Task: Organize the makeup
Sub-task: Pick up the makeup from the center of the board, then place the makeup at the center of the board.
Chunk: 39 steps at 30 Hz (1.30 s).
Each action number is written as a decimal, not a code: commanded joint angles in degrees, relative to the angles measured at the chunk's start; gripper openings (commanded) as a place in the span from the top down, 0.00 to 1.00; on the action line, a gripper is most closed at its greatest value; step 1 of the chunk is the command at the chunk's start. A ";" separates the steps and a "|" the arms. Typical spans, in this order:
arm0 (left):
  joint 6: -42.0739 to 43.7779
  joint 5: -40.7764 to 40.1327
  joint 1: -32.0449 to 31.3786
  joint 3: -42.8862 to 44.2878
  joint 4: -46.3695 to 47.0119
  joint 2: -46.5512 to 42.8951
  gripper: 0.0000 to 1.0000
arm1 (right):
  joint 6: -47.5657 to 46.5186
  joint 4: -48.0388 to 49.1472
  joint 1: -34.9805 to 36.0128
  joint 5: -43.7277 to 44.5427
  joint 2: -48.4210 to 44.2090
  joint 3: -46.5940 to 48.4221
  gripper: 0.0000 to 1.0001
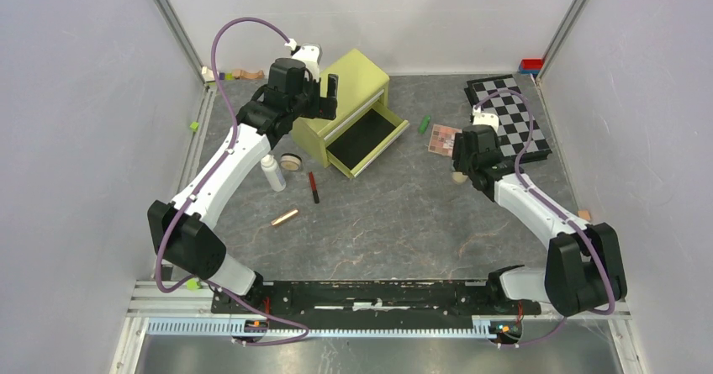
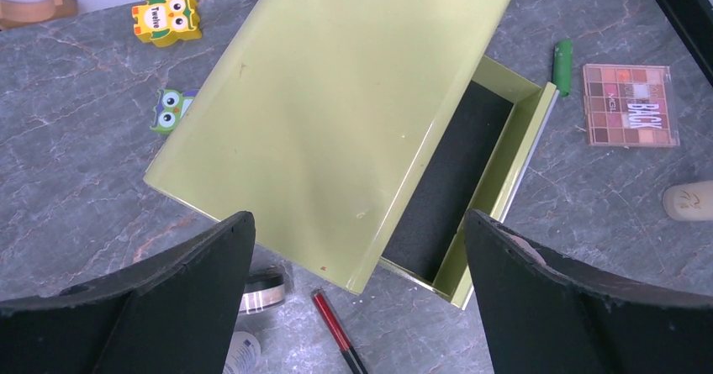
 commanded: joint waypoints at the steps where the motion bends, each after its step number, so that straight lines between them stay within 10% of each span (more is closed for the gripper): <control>1: 2.26 -0.69 -0.27 0.78 0.13 -1.87 0.00 | -0.44 3.25 -0.24 -0.91 -0.17 -1.00 0.40; 11: 2.15 -0.17 0.44 0.95 0.13 -2.05 0.00 | -6.58 -9.04 1.13 -6.42 0.22 9.12 0.75; 30: 2.22 0.87 0.86 1.05 0.05 -2.25 0.00 | -15.21 -37.77 15.12 -15.78 9.97 25.37 0.78; 39: 2.22 1.27 0.90 1.09 -0.05 -2.46 0.00 | -14.76 -27.40 19.37 -17.21 12.86 19.14 0.67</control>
